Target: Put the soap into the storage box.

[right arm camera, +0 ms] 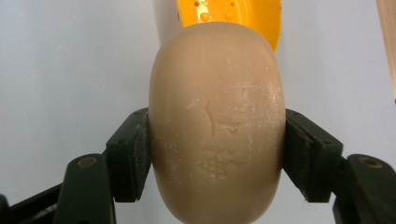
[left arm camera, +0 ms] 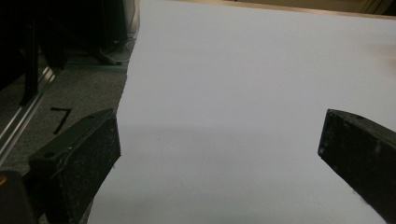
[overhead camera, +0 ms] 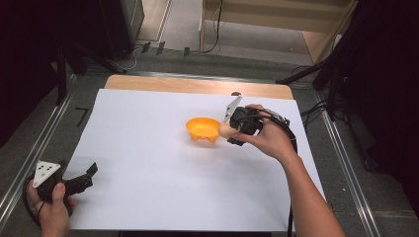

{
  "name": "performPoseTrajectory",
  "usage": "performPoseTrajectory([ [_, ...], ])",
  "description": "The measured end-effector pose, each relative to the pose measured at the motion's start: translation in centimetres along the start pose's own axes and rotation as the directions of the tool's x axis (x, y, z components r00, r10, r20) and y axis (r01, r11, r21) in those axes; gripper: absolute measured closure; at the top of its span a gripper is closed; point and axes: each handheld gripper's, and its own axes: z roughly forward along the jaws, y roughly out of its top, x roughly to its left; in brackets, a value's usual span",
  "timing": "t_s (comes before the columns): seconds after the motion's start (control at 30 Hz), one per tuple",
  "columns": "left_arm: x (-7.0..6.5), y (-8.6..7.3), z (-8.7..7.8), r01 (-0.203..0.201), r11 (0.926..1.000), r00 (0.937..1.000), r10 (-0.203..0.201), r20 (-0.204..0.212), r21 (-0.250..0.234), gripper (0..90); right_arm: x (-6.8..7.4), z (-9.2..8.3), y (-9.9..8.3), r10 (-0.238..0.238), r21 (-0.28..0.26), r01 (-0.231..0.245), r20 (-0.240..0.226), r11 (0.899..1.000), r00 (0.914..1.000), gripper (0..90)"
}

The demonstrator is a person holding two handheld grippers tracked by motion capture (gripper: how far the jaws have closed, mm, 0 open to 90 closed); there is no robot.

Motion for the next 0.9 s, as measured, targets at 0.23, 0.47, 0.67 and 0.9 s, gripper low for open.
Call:
performPoseTrajectory([
  [0.23, 0.0, 0.0, 0.0, -0.001, 1.0000, 1.0000, 0.001, 0.001, 0.000, 0.0, -0.4, 0.2, 0.9, -0.011, -0.005, 0.011, -0.005, 1.000, 0.9999, 32.6],
  [0.47, 0.0, 0.0, 0.0, 0.000, 1.0000, 1.0000, 0.000, 0.002, 0.000, 0.0, -0.6, 0.7, 2.0, -0.037, -0.013, 0.037, -0.018, 0.999, 0.9991, 32.6],
  [0.67, 0.1, 0.0, 0.0, 0.000, 1.0000, 1.0000, 0.000, 0.003, -0.001, 0.0, -0.7, 0.9, 2.8, -0.045, -0.014, 0.044, -0.024, 0.999, 0.9987, 32.6],
  [0.9, 0.1, 0.0, 0.0, 0.003, 1.0000, 1.0000, -0.003, 0.006, -0.003, 0.0, -1.0, 1.4, 4.0, -0.066, -0.019, 0.066, -0.039, 0.998, 0.9970, 32.6],
])
